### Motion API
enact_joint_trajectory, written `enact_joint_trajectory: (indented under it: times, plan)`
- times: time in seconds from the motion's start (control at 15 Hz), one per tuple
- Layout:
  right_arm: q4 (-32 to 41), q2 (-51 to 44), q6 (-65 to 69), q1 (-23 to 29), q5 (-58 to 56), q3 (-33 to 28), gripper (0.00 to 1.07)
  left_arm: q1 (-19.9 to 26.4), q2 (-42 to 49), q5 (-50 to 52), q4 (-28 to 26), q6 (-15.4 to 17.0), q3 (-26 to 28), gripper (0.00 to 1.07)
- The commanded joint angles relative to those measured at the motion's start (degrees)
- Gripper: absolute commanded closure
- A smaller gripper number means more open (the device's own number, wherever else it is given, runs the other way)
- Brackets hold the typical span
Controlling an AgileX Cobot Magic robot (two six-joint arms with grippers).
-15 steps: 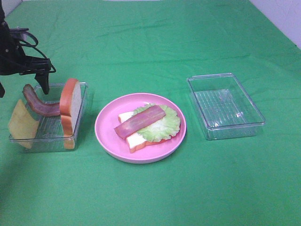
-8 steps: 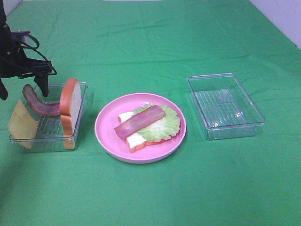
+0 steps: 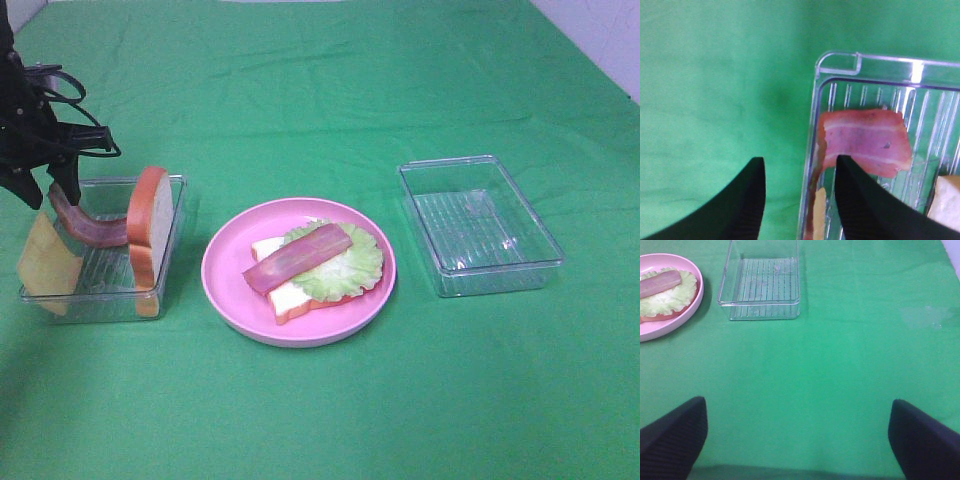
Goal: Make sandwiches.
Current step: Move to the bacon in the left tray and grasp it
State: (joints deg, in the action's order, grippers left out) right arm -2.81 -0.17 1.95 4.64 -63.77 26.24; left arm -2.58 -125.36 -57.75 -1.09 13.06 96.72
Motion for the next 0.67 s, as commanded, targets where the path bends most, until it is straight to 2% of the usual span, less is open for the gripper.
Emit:
enact_joint_trajectory:
  times: [0.07, 0.33, 0.47, 0.6, 0.67]
  plan:
    - [0.4, -1.9, -0.6, -0.1, 0.7, -0.2, 0.13, -0.3, 0.0, 1.7, -0.4, 1.8, 0.3, 0.73]
    - [0.4, -1.9, -0.6, -0.1, 0.7, -0.2, 0.13, -0.3, 0.0, 1.9, -3.1, 2.3, 0.3, 0.78]
    - [0.4, -1.9, -0.6, -0.1, 0.7, -0.2, 0.13, -0.3, 0.0, 1.6, -3.2, 2.3, 0.3, 0.88]
    - [0.4, -1.9, -0.6, -0.1, 0.7, -0.2, 0.13, -0.3, 0.0, 0.8, -3.1, 2.3, 0.3, 1.07]
    - [0.4, -1.9, -0.6, -0.1, 0.7, -0.2, 0.13, -0.3, 0.0, 0.7, -3.1, 2.3, 0.3, 1.07]
